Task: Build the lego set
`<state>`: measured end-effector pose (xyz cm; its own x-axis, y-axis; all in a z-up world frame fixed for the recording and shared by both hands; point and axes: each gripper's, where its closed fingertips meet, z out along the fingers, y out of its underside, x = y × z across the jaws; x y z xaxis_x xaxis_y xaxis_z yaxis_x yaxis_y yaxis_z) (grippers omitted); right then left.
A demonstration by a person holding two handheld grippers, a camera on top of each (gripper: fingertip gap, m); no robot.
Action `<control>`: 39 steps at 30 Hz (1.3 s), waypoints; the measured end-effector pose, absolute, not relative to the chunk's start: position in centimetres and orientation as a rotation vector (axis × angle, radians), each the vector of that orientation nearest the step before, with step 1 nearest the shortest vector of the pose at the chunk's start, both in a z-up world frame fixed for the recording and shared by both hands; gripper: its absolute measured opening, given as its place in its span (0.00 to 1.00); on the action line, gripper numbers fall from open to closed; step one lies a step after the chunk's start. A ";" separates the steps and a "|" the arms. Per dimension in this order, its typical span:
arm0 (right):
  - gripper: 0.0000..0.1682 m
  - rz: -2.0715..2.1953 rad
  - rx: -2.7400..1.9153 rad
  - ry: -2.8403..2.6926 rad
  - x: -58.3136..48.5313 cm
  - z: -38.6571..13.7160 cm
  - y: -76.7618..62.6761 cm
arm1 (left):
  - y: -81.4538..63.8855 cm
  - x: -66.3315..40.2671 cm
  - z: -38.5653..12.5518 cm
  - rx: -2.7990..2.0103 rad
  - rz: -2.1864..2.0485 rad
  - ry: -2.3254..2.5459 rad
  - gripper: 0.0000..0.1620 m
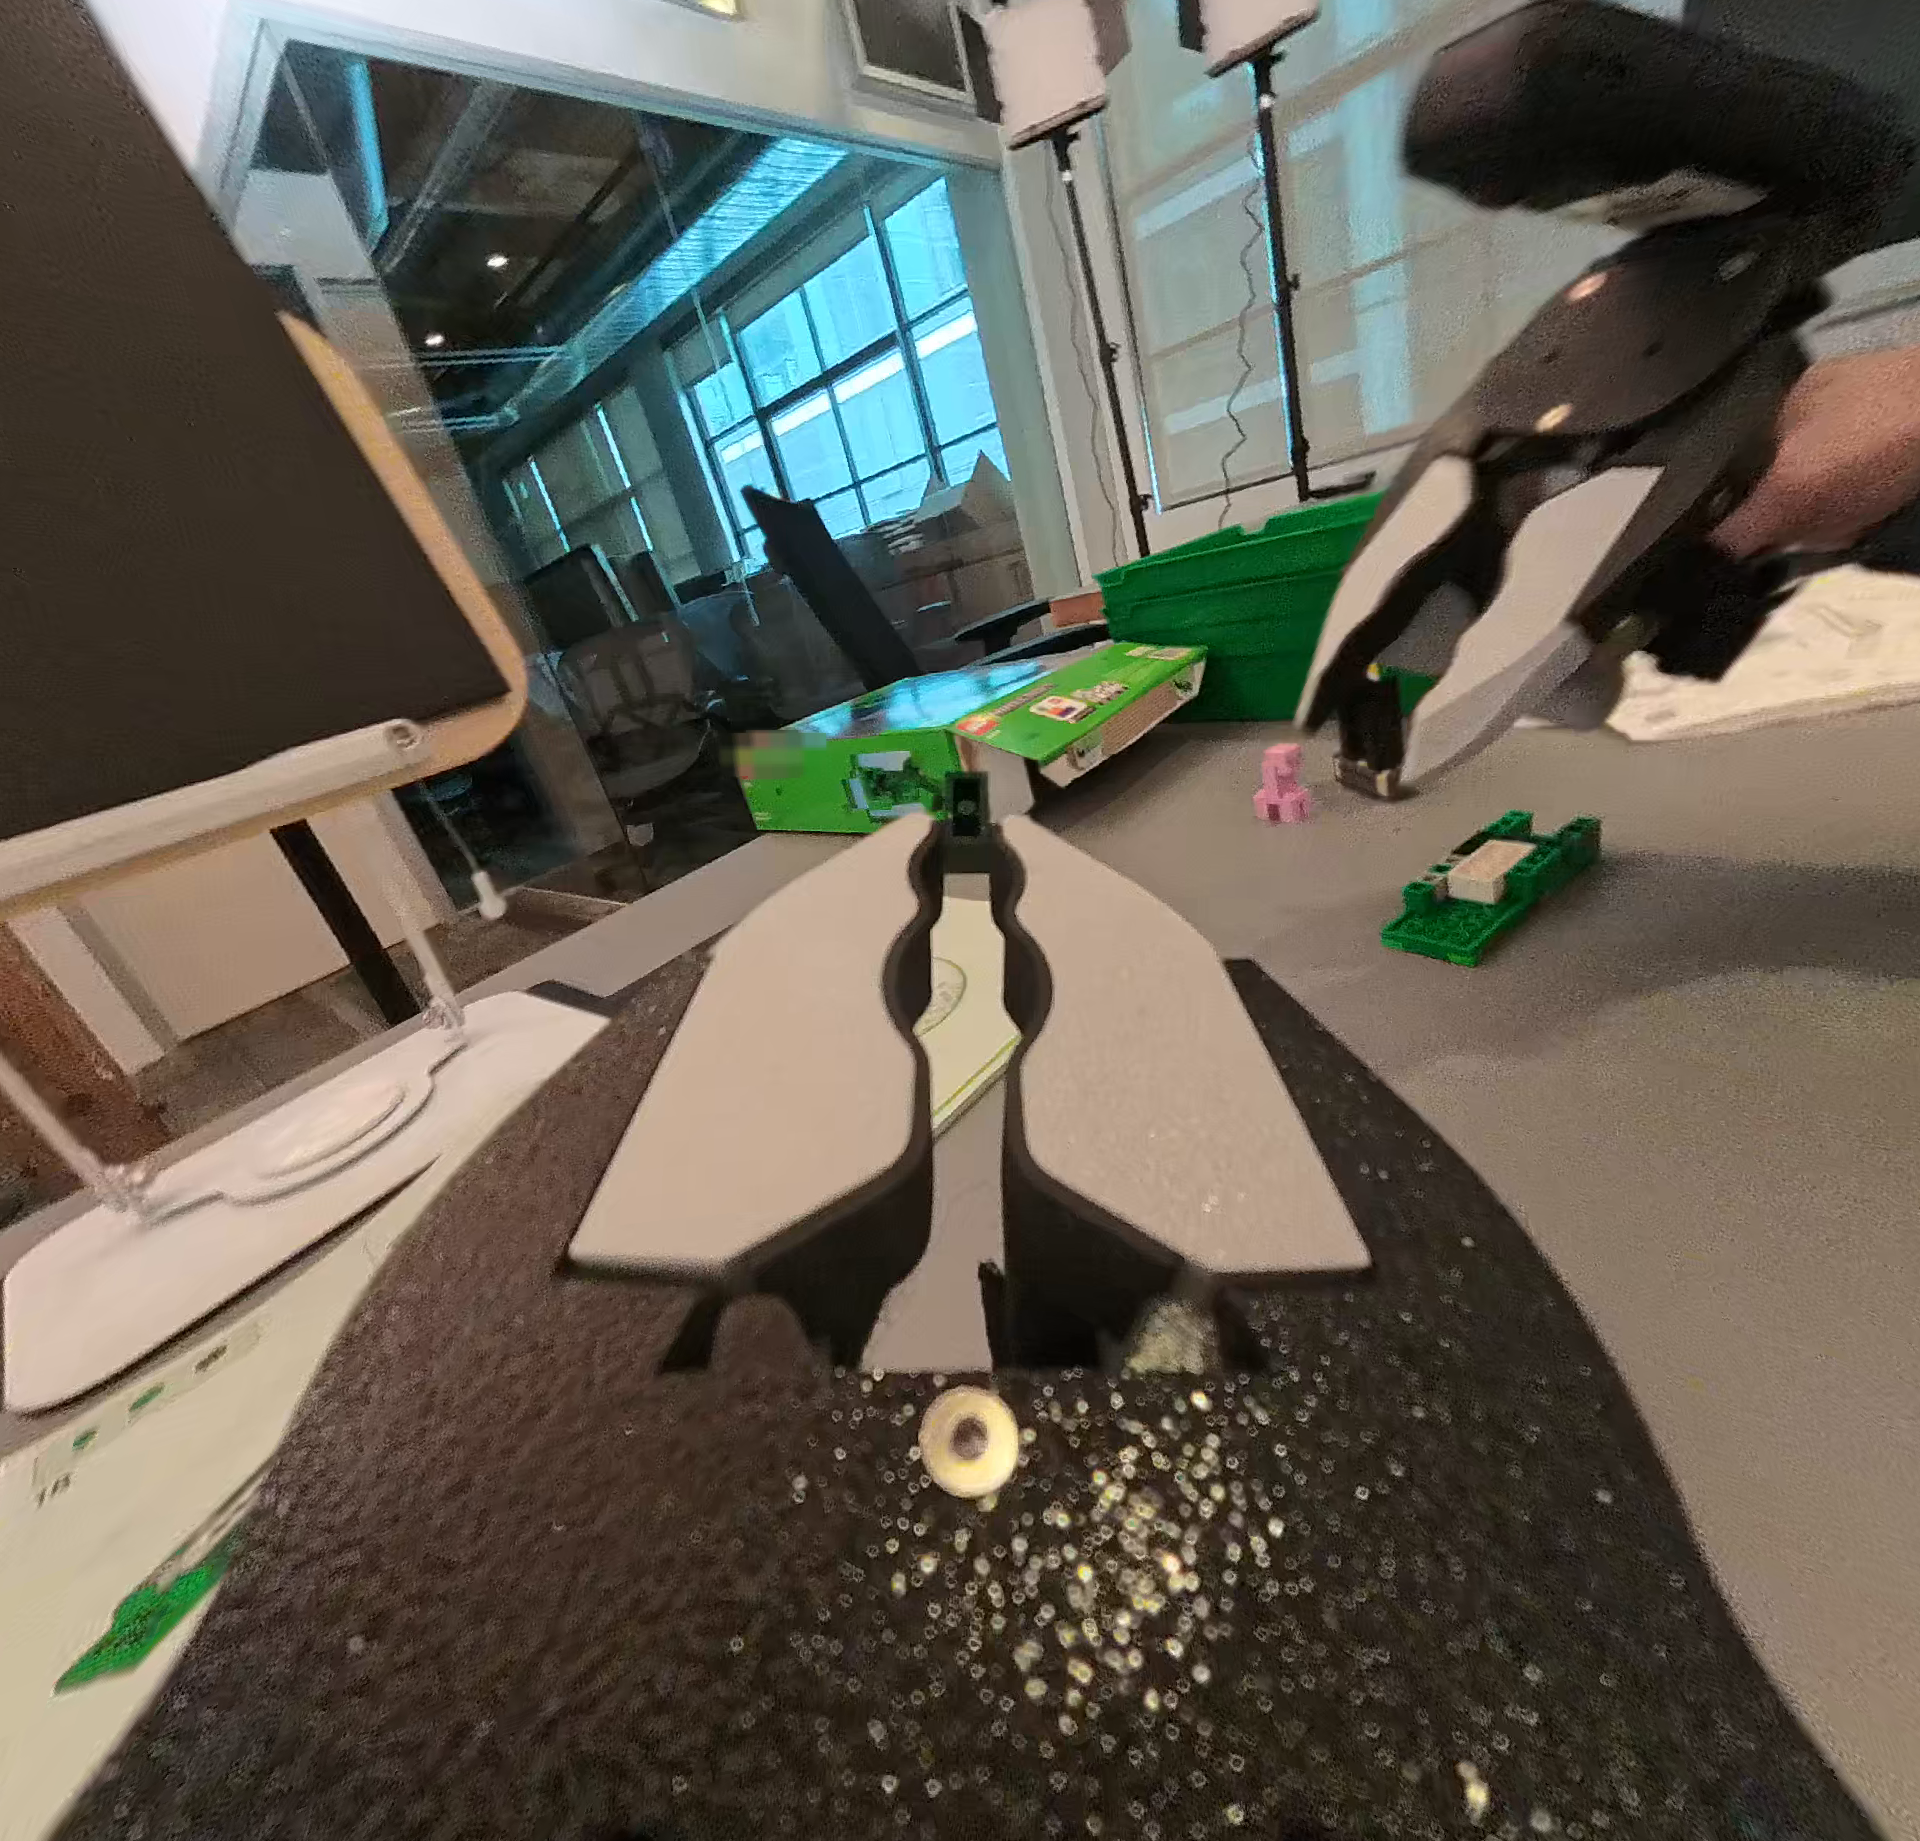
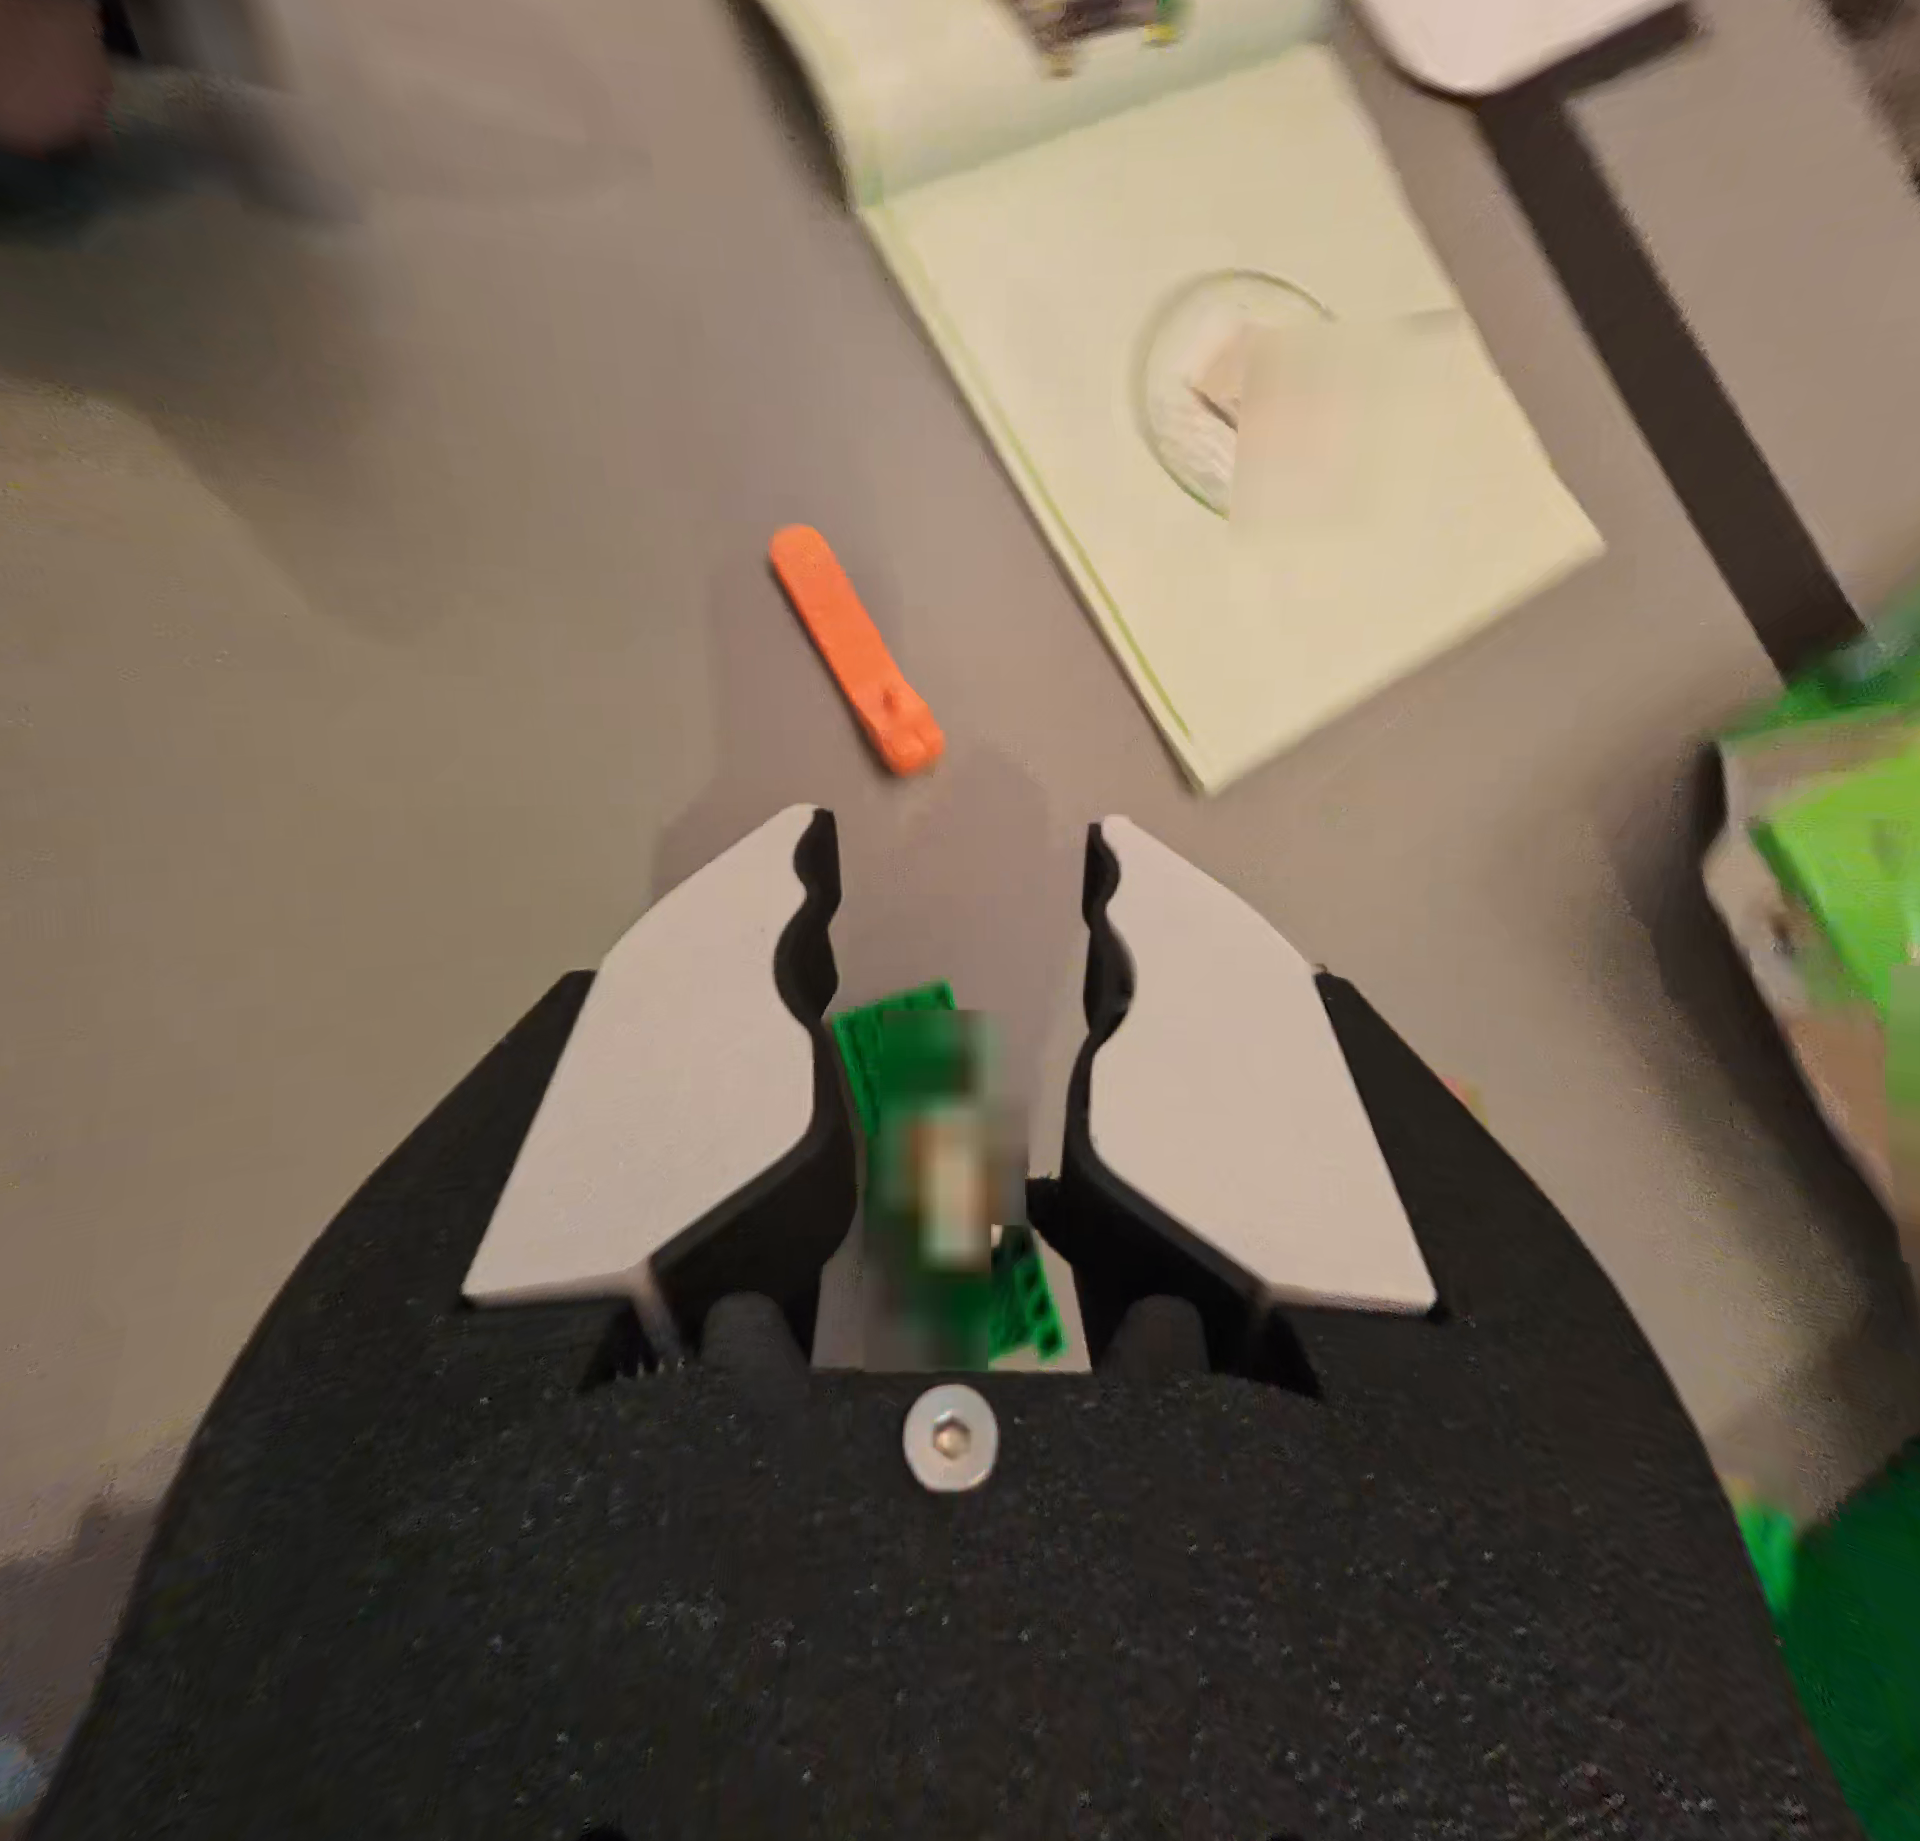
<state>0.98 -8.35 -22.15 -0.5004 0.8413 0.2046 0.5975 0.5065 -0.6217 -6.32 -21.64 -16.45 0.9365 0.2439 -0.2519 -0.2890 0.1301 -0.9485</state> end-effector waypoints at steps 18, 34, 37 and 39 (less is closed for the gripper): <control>0.34 0.425 -1.182 -2.439 7.9 -28.8 -2.6 | -19.5 -3.3 -17.2 -1.415 0.412 0.298 0.04; 0.22 0.174 -1.310 -2.636 6.8 -29.6 -3.0 | -20.7 -7.3 -17.0 -1.441 0.461 0.217 0.05; 0.22 0.136 -1.517 -2.444 6.2 -29.0 -3.4 | -21.0 -8.0 -16.7 -1.425 0.462 0.188 0.05; 0.22 0.165 -1.640 -2.317 5.6 -28.2 -4.7 | -21.1 -8.6 -16.5 -1.408 0.467 0.167 0.05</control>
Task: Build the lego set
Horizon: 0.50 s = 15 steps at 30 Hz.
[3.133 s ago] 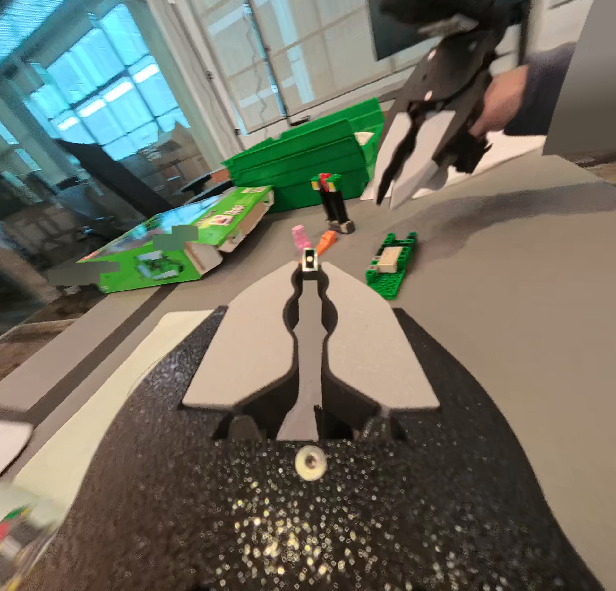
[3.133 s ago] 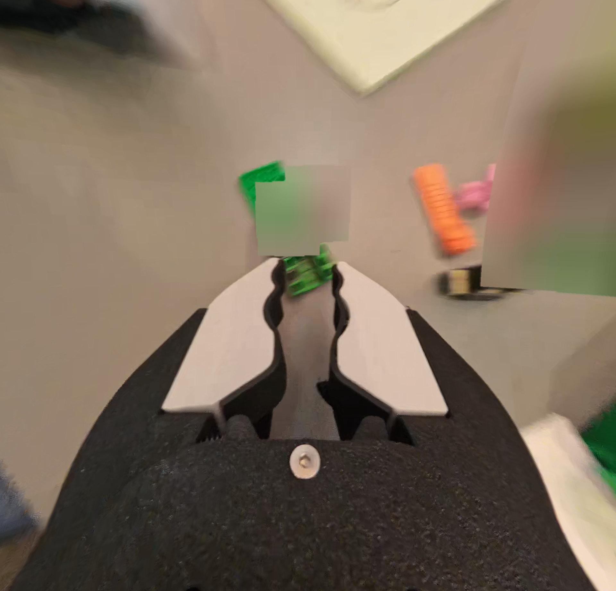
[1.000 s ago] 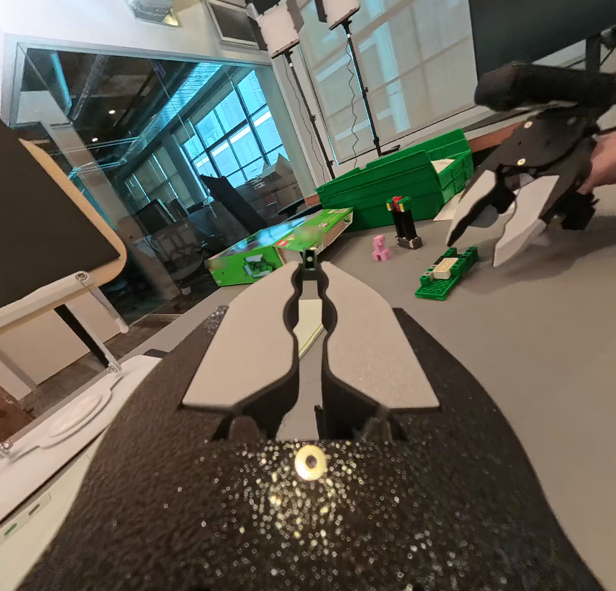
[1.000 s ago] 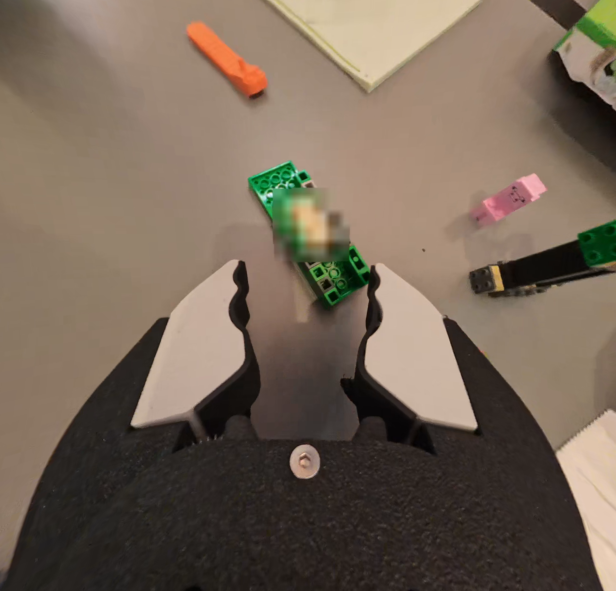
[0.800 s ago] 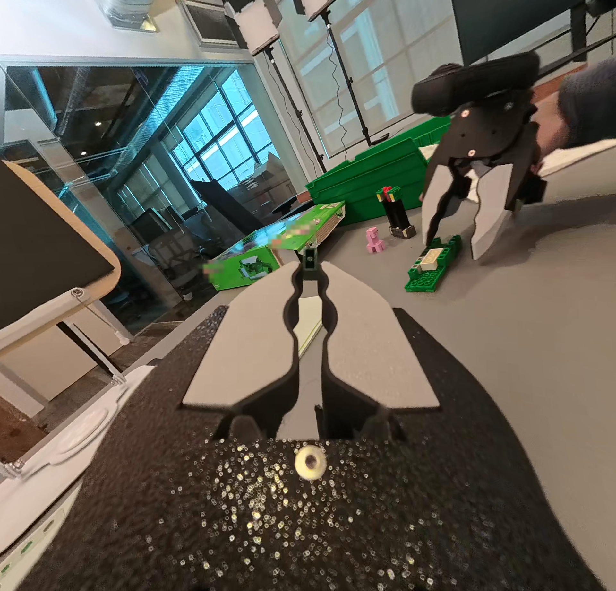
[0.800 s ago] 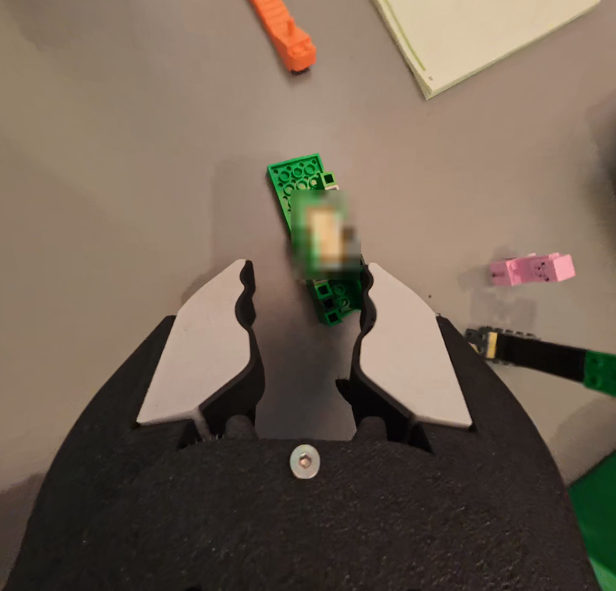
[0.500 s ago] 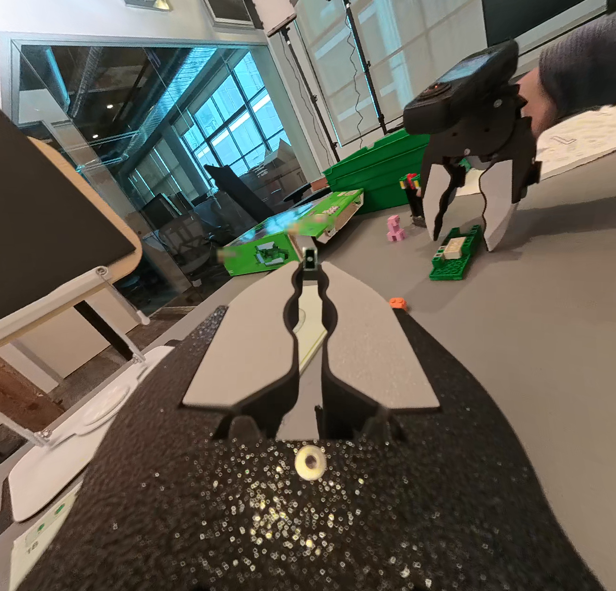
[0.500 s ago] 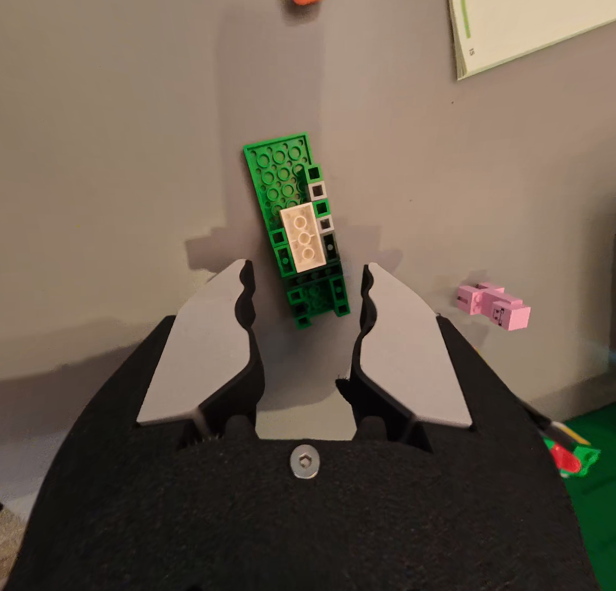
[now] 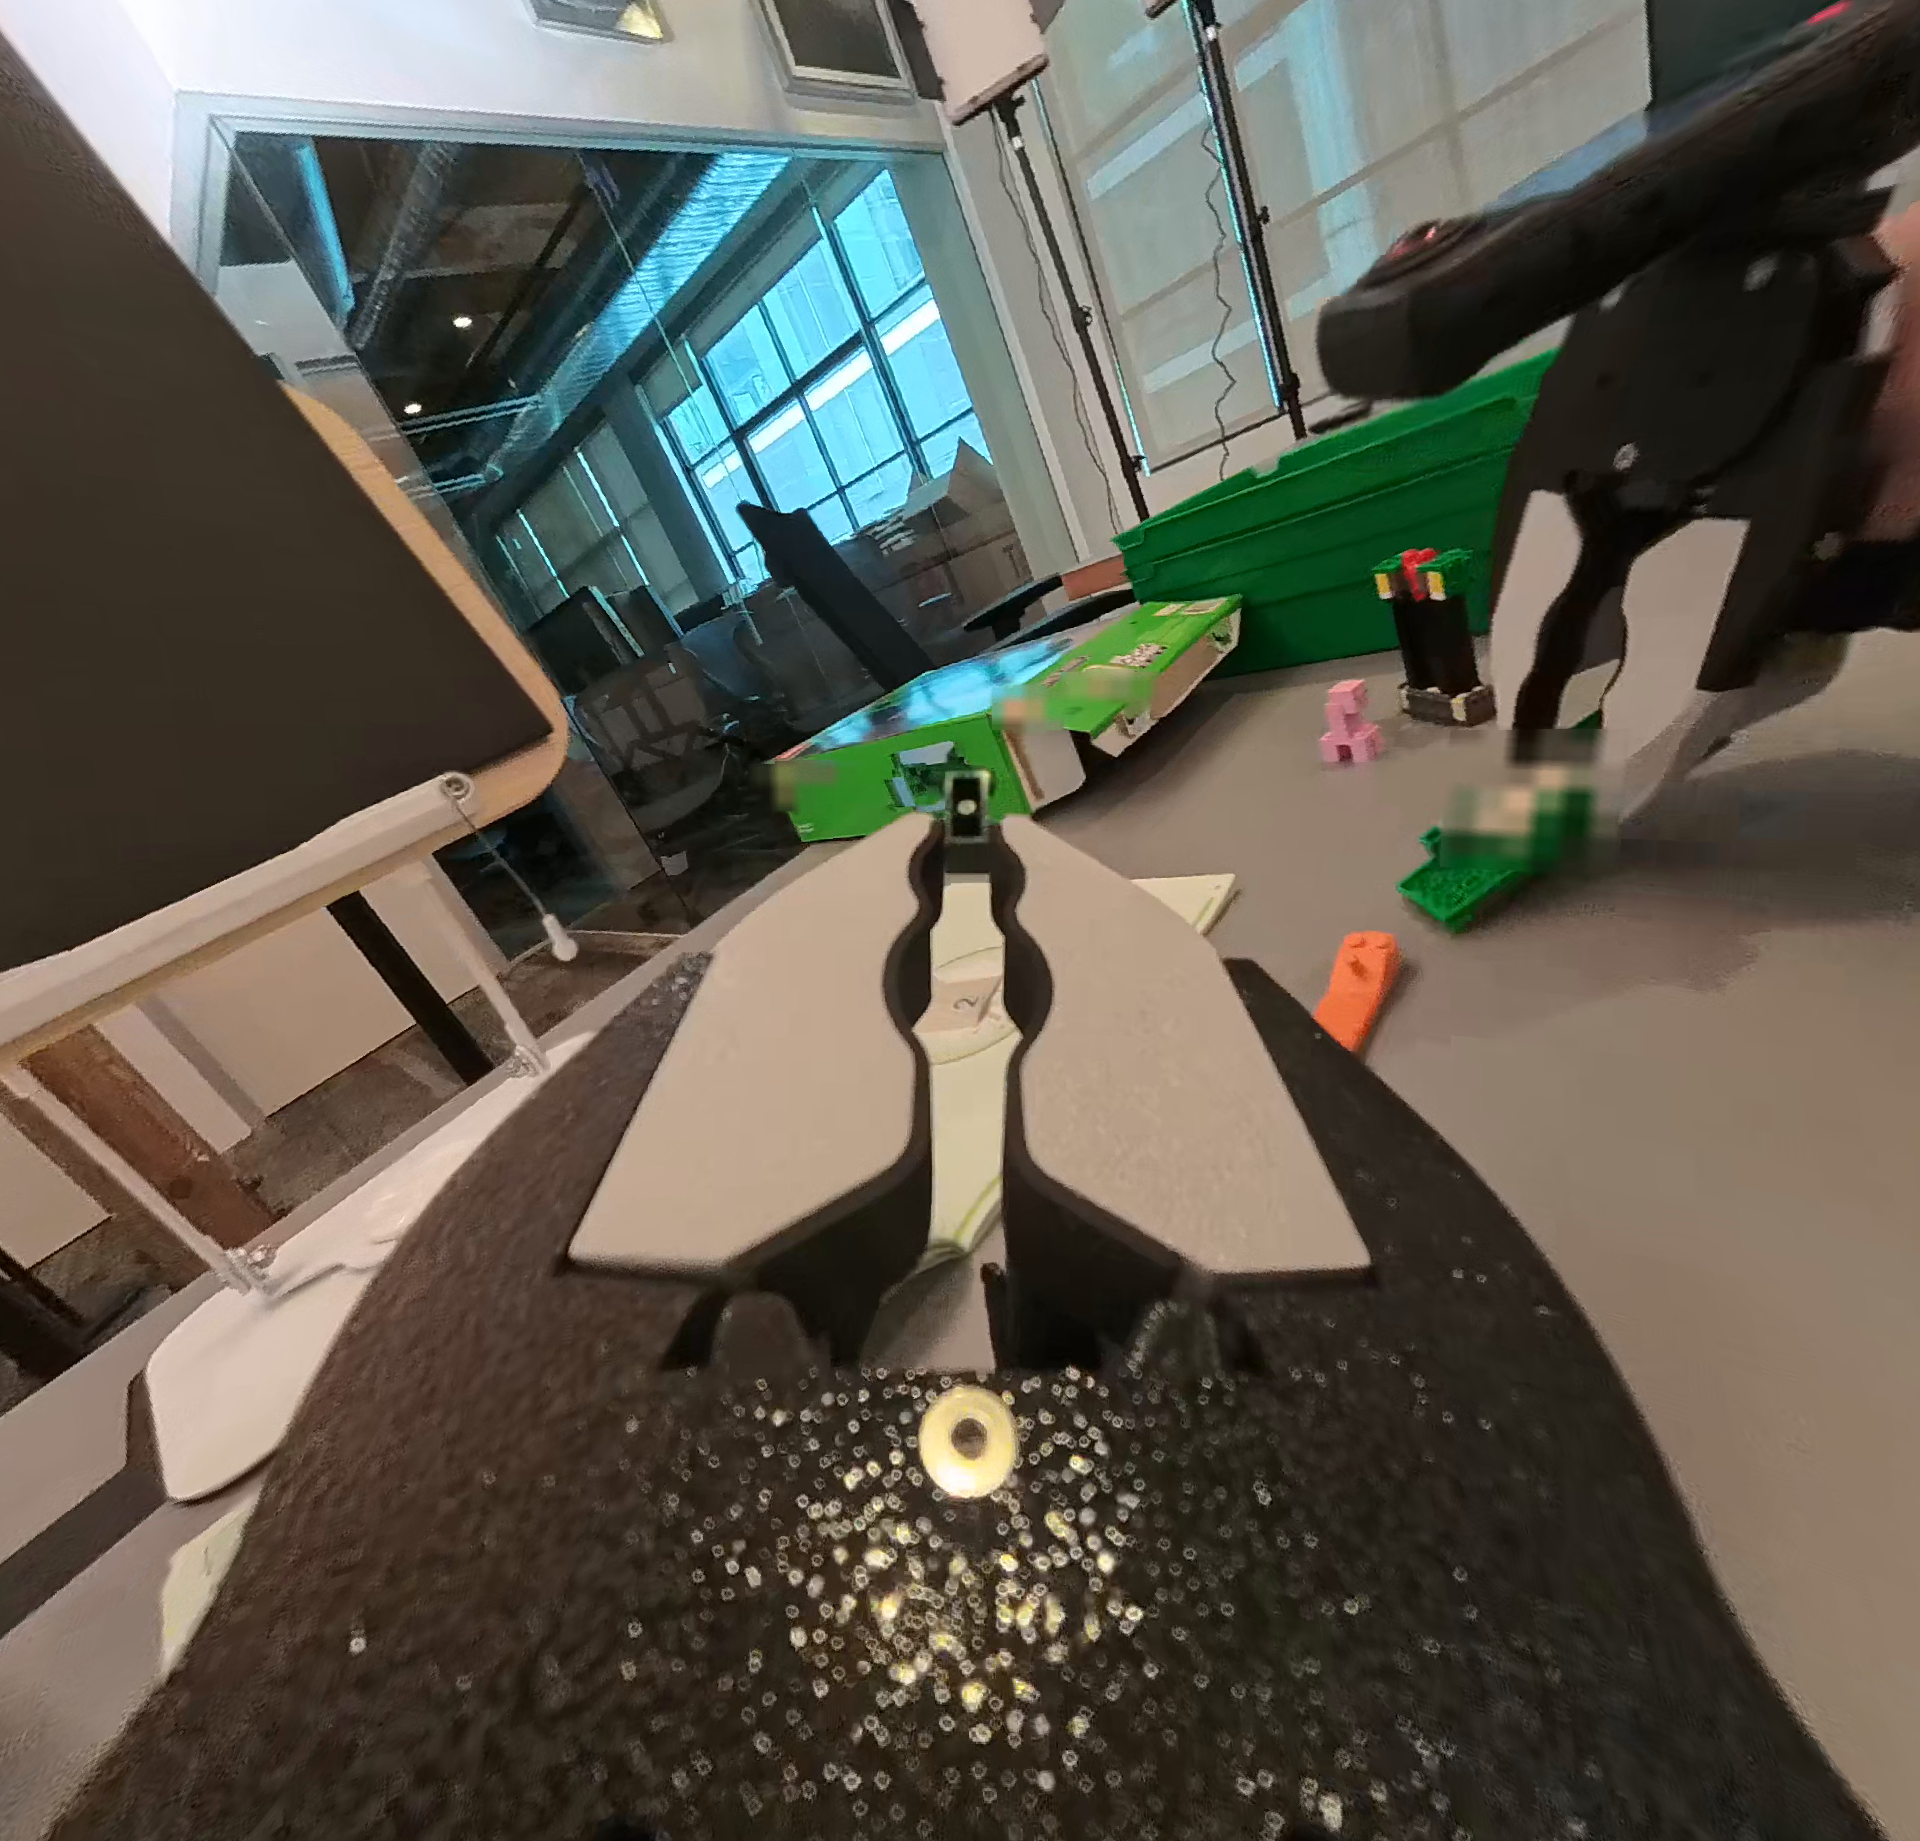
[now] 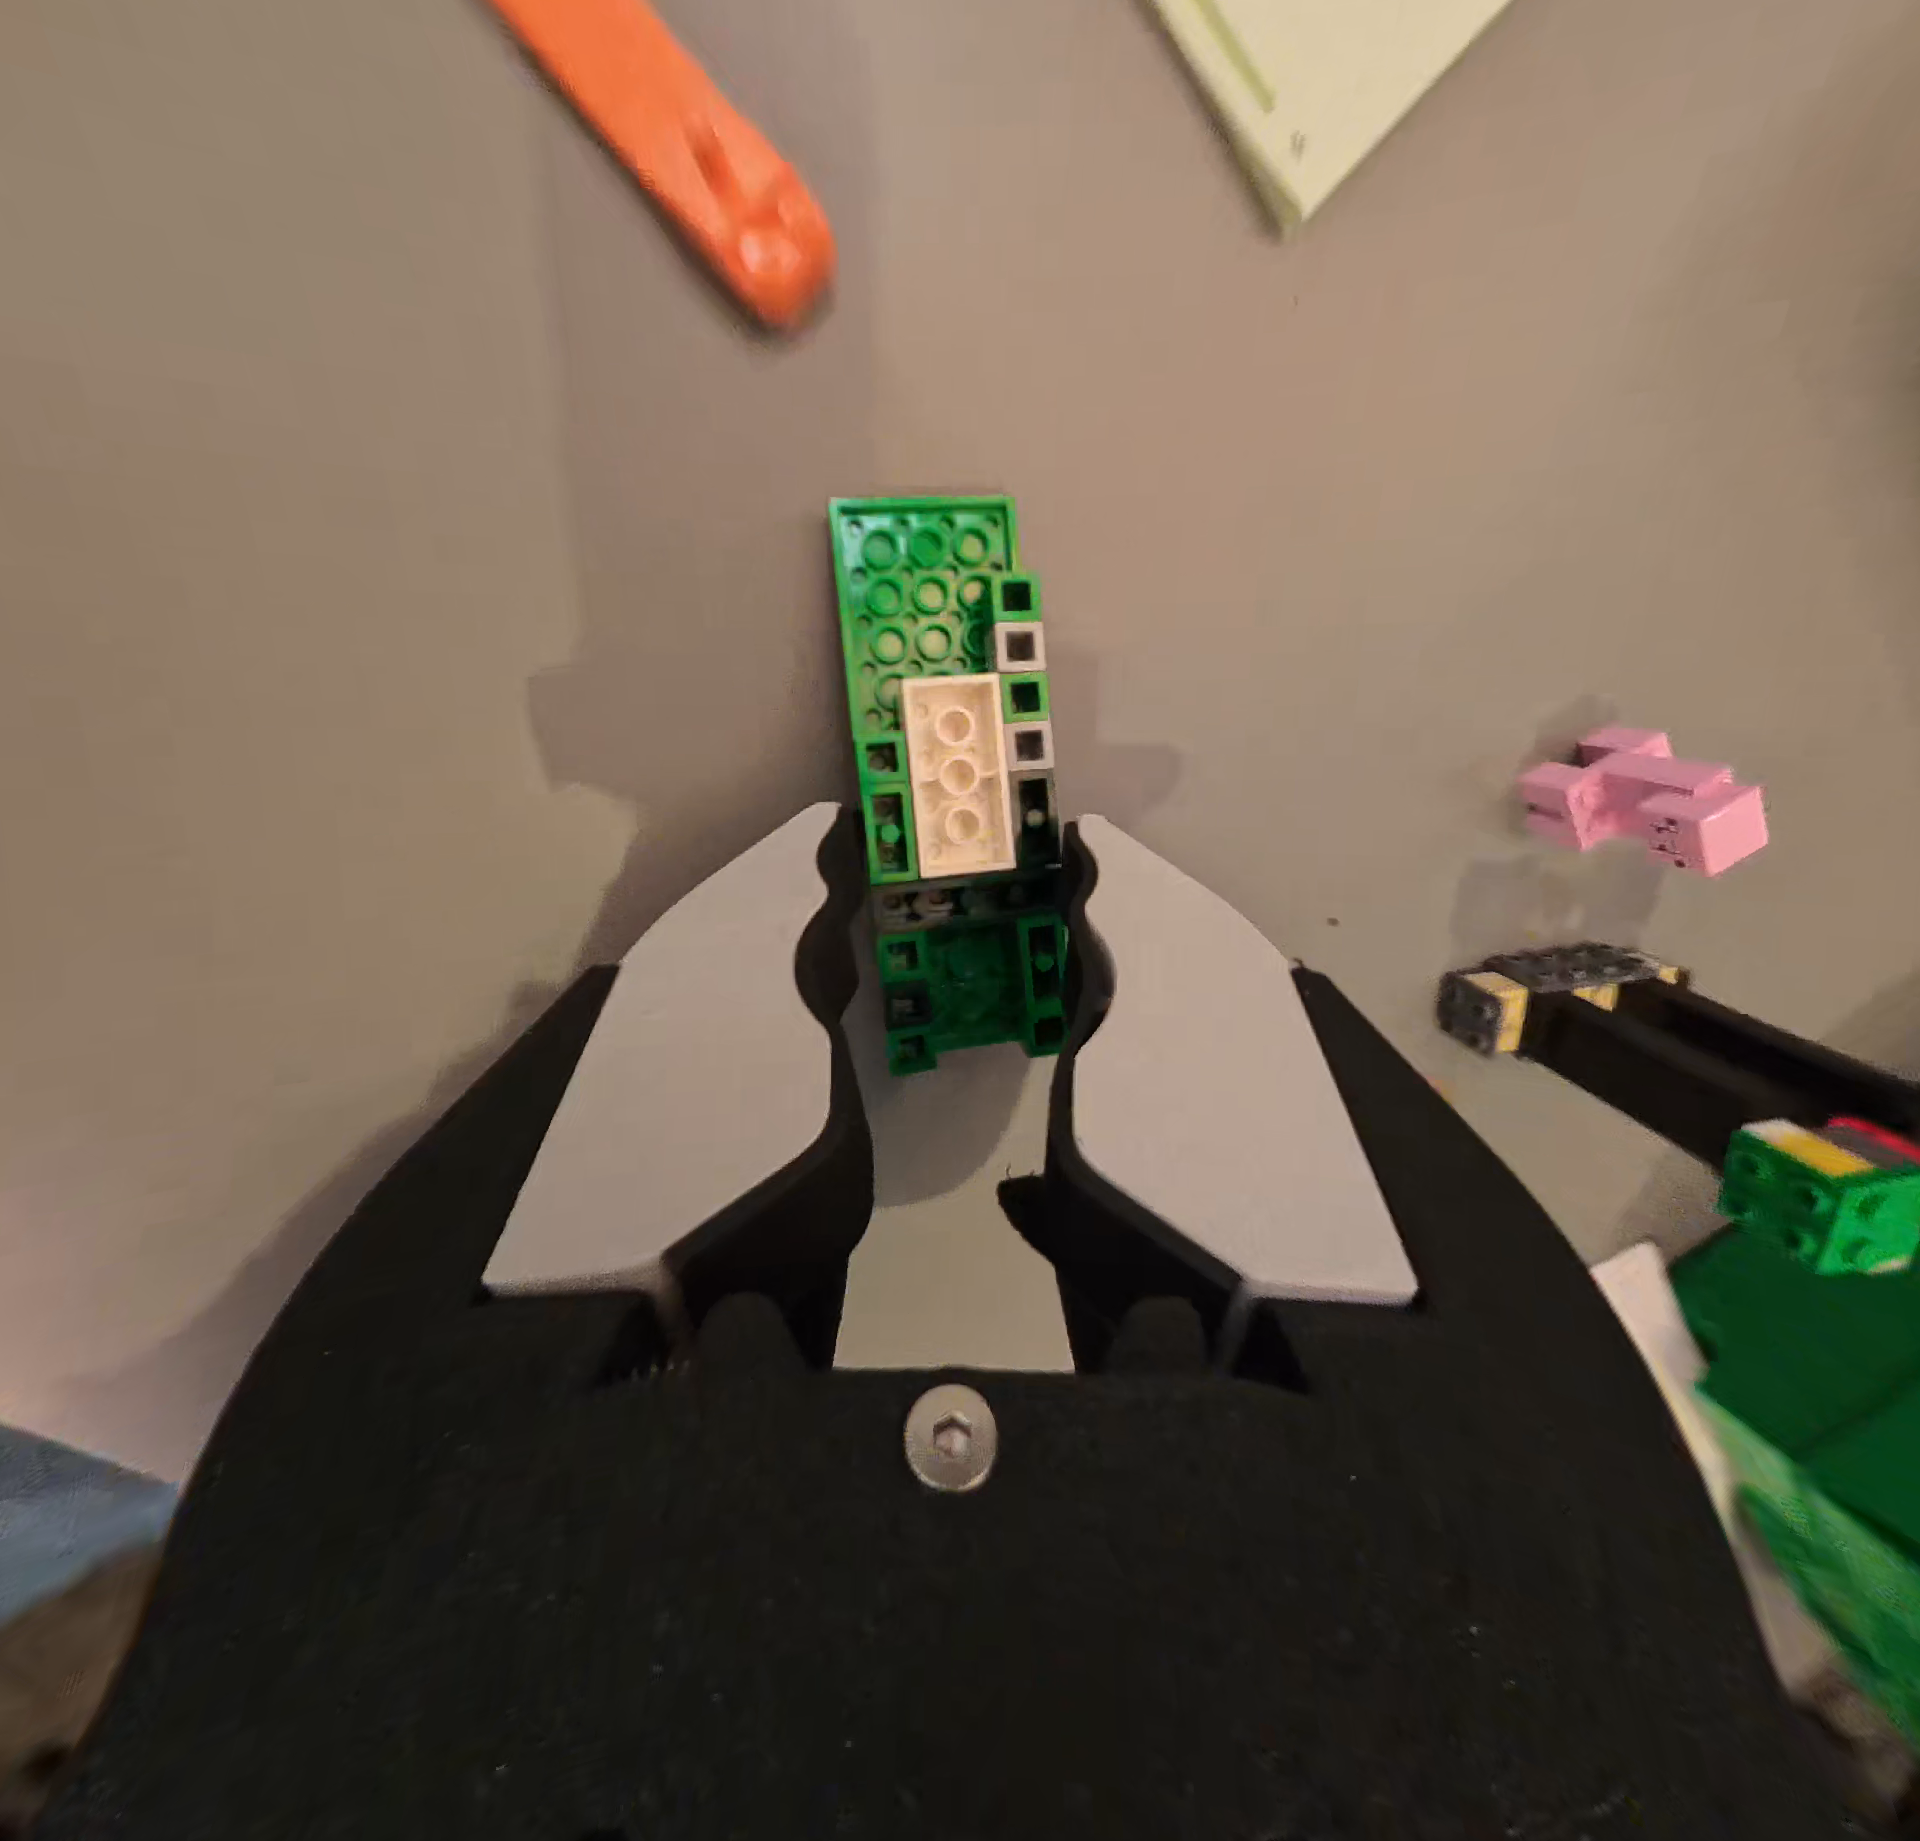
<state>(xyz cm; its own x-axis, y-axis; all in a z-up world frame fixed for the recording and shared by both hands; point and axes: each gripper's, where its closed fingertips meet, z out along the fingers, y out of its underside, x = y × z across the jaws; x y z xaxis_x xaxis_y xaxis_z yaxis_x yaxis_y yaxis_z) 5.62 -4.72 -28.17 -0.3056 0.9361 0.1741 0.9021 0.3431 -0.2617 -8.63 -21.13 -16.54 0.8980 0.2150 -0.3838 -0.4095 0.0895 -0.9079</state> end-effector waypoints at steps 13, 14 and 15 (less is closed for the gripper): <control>0.21 0.234 -1.887 -1.885 3.1 -25.2 -11.2 | -21.1 -9.1 -14.8 -1.327 0.418 0.199 0.04; 0.21 0.241 -1.886 -1.843 3.1 -24.9 -10.9 | -21.2 -9.1 -14.7 -1.324 0.424 0.202 0.05; 0.21 0.261 -1.878 -1.798 3.0 -24.3 -10.7 | -21.2 -9.2 -14.6 -1.322 0.426 0.202 0.04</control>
<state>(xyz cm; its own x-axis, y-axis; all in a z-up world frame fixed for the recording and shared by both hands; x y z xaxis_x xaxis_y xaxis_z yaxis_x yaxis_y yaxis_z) 3.02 -10.72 -24.30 0.0993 0.9719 0.2135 0.8712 0.0187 -0.4905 -9.20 -21.21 -14.62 0.9062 0.1862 -0.3798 -0.4118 0.1836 -0.8926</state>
